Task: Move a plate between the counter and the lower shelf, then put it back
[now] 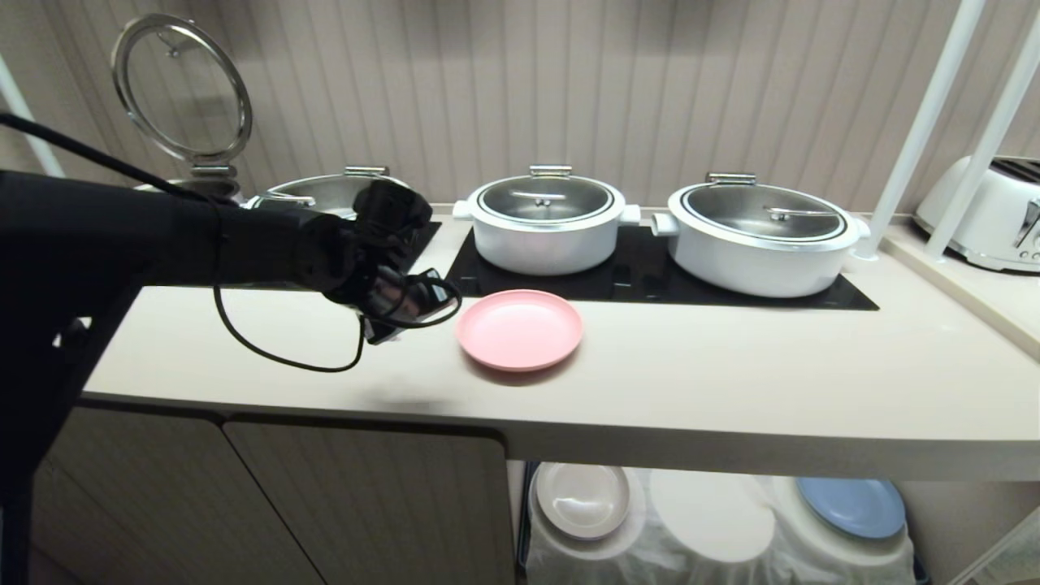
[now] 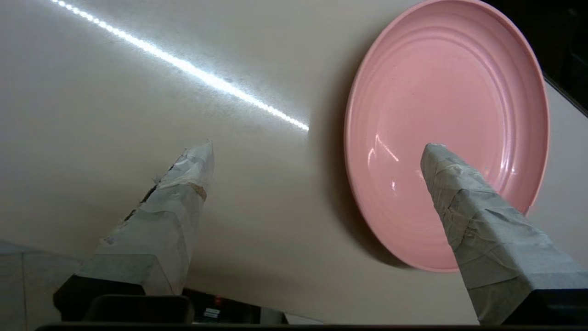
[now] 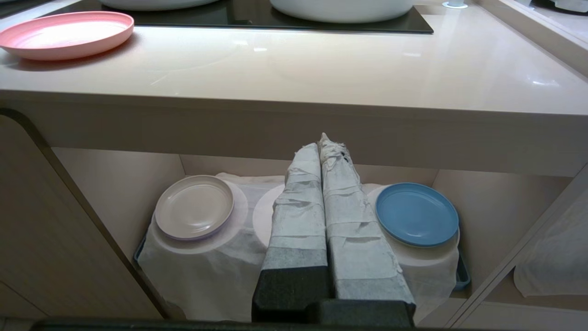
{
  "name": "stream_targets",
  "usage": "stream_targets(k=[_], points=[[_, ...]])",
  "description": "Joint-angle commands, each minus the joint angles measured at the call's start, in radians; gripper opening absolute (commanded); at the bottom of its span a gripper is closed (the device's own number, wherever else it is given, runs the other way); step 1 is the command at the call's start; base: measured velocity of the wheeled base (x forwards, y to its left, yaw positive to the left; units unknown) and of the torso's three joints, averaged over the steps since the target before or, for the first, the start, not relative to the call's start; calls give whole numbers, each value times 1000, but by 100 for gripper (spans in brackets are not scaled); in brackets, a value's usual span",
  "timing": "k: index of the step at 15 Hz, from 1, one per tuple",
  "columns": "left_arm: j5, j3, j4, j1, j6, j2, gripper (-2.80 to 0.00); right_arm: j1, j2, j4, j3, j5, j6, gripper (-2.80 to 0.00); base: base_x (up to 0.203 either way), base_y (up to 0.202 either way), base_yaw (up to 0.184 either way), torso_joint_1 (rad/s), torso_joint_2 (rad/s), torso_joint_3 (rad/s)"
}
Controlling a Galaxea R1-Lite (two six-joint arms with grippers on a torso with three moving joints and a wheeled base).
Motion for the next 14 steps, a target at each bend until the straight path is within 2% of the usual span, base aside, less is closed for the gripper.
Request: stream_targets(k=[1,4,5,6,10,14], points=[[41,69,0,0,-6,-70,0,0,0,0,0,0,0,-280,0,0,0,0,0,0],[101,151,-1,-8,-45,-155,0,0,0,0,0,0,0,-280,0,0,0,0,0,0],[104,181,-2,-7,-51,-187,-195,0,0,0,0,0,0,-280,0,0,0,0,0,0],[106,214,-2,-4,-52,-217,-280,0,0,0,0,0,0,-280,0,0,0,0,0,0],[94,249,-2,73,-44,-305,-280,0,0,0,0,0,0,-280,0,0,0,0,0,0],[81,251,-4,183,30,-406,-280,0,0,0,0,0,0,-280,0,0,0,0,0,0]])
